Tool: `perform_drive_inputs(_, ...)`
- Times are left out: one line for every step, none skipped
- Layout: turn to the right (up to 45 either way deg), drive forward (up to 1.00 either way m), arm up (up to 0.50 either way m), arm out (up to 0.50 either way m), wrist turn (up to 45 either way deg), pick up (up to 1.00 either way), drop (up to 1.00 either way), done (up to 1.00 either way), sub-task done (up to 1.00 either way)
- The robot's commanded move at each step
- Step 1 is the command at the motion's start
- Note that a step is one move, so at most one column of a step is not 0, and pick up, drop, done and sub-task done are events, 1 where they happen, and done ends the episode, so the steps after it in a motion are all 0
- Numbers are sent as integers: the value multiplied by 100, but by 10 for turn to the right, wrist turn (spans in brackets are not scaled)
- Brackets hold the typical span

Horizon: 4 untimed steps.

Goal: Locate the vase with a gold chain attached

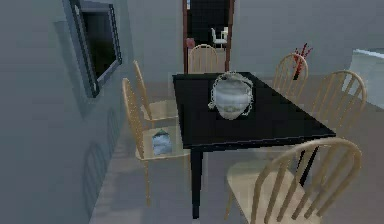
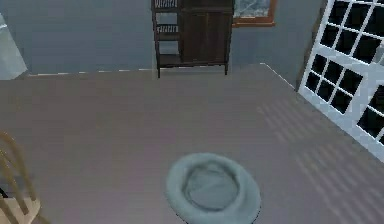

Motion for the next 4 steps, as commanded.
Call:
perform_drive_inputs(-30,0,0,0,0,0,0,0,0)
perform_drive_inputs(0,35,0,0,0,0,0,0,0)
perform_drive_inputs(180,0,0,0,0,0,0,0,0)
perform_drive_inputs(0,0,0,0,0,0,0,100,0)
